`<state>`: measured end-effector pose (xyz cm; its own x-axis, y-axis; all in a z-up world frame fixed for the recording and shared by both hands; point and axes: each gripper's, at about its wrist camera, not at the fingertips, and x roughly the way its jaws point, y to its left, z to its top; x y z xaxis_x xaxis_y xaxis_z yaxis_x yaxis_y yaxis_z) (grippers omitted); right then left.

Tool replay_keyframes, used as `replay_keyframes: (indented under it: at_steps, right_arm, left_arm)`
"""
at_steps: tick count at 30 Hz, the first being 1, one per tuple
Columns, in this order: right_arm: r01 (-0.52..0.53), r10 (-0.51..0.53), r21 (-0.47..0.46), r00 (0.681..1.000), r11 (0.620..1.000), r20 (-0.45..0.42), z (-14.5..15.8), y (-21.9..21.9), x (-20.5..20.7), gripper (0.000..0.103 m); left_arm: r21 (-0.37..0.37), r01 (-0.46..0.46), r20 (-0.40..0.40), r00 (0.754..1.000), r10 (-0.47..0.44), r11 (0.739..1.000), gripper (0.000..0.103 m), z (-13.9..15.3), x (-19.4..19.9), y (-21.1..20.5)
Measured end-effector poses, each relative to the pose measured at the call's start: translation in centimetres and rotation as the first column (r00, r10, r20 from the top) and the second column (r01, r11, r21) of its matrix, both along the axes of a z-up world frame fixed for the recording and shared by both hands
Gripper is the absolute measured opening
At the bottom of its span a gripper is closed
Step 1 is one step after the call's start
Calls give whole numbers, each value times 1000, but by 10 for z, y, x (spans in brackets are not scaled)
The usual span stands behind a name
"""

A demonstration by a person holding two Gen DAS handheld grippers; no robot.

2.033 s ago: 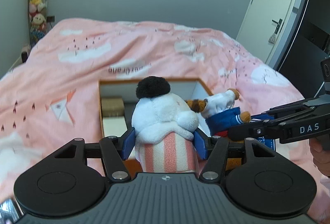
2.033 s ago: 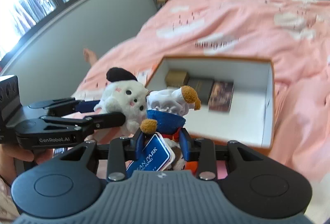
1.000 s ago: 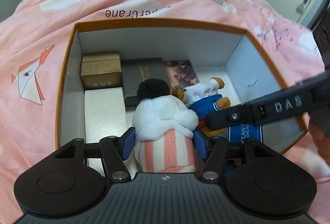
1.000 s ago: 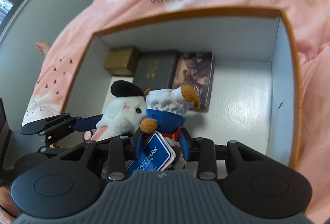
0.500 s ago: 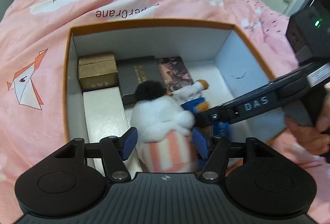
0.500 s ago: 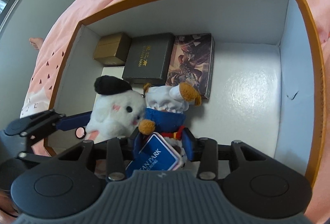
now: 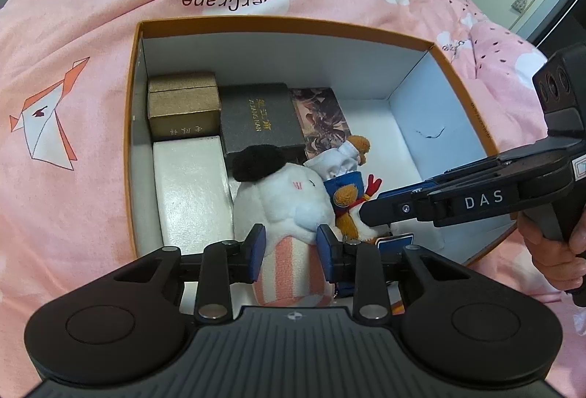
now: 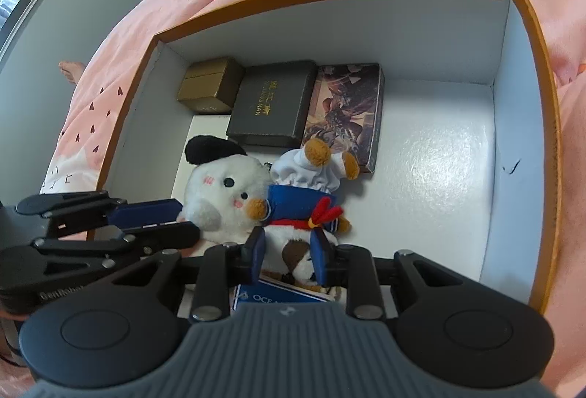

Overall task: Organize objects
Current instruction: 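Lower the white plush and blue card with doll into the orange box, open both tools, then withdraw both tools and grasp the pink backpack with the left tool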

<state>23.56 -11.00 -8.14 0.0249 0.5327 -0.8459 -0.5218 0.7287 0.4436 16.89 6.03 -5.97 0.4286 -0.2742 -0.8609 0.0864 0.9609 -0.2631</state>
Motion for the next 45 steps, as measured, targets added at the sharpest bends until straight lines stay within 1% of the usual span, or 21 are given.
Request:
replay_keyframes:
  at_steps: [6, 8, 12, 13, 14, 16, 18, 19, 21, 22, 23, 26, 29, 30, 32, 34, 35, 36, 38, 42, 45]
  right_arm:
    - [2, -2, -9, 1000, 1000, 1, -5, 4, 0, 29]
    - [-1, 1, -10, 1000, 1000, 23, -1, 5, -2, 32]
    - [-2, 2, 0, 994, 1000, 110, 21, -2, -18, 34]
    - [-1, -1, 9, 991, 1000, 133, 29, -6, -24, 35]
    - [2, -5, 19, 989, 1000, 147, 35, -11, -29, 38]
    - [10, -16, 37, 986, 999, 168, 46, -21, -42, 39]
    - [22, -30, 41, 982, 999, 189, 55, -33, -56, 39]
    - [32, -40, 43, 979, 999, 199, 58, -39, -63, 39]
    - [61, -69, 44, 974, 997, 216, 64, -54, -77, 39]
    - [81, -88, 42, 970, 996, 225, 65, -62, -83, 39]
    - [100, -106, 35, 966, 994, 235, 66, -70, -90, 39]
    - [160, -156, 5, 955, 987, 252, 64, -93, -108, 39]
    - [212, -202, -16, 950, 977, 237, 58, -115, -125, 39]
    - [228, -219, -16, 949, 973, 225, 55, -122, -130, 39]
    - [260, -250, -22, 947, 965, 202, 49, -135, -138, 39]
    - [288, -277, -31, 942, 957, 192, 44, -144, -144, 39]
    - [299, -286, -38, 939, 954, 192, 41, -147, -147, 39]
    - [306, -292, -47, 936, 951, 194, 39, -150, -150, 39]
    - [316, -300, -61, 934, 947, 194, 35, -155, -154, 39]
    - [324, -306, -80, 935, 943, 179, 26, -159, -159, 39]
    - [325, -308, -94, 938, 941, 159, 18, -164, -160, 39]
  left_arm:
    - [13, 12, 6, 1000, -12, 1000, 35, 0, 0, 0]
    - [17, 8, 40, 999, -8, 1000, 35, 6, -6, 0]
    - [33, 35, 157, 987, -39, 999, 35, 28, -30, -3]
    - [30, 51, 184, 981, -55, 998, 35, 35, -38, -6]
    - [24, 68, 207, 976, -71, 997, 35, 41, -46, -8]
    - [15, 109, 240, 965, -110, 994, 35, 51, -63, -15]
    - [8, 176, 262, 950, -172, 984, 35, 56, -80, -25]
    - [4, 215, 266, 941, -208, 977, 36, 57, -88, -31]
    - [-12, 294, 264, 923, -281, 956, 41, 54, -103, -44]
    - [-26, 330, 258, 914, -313, 944, 45, 50, -110, -50]
    - [-35, 360, 250, 906, -341, 932, 46, 46, -116, -55]
    - [-22, 432, 212, 883, -419, 901, 46, 29, -128, -72]
    - [-19, 502, 192, 851, -489, 865, 46, 12, -138, -84]
    - [-17, 523, 183, 839, -512, 852, 46, 7, -140, -89]
    - [11, 572, 162, 808, -566, 820, 51, -4, -143, -99]
    - [50, 620, 141, 771, -621, 783, 52, -10, -148, -109]
    - [59, 637, 135, 758, -638, 769, 52, -13, -148, -113]
    - [58, 646, 130, 751, -648, 761, 52, -15, -148, -115]
    - [47, 654, 124, 746, -655, 755, 52, -19, -144, -120]
    - [27, 687, 129, 718, -684, 726, 55, -23, -137, -129]
    - [-6, 707, 132, 701, -701, 707, 56, -28, -131, -138]
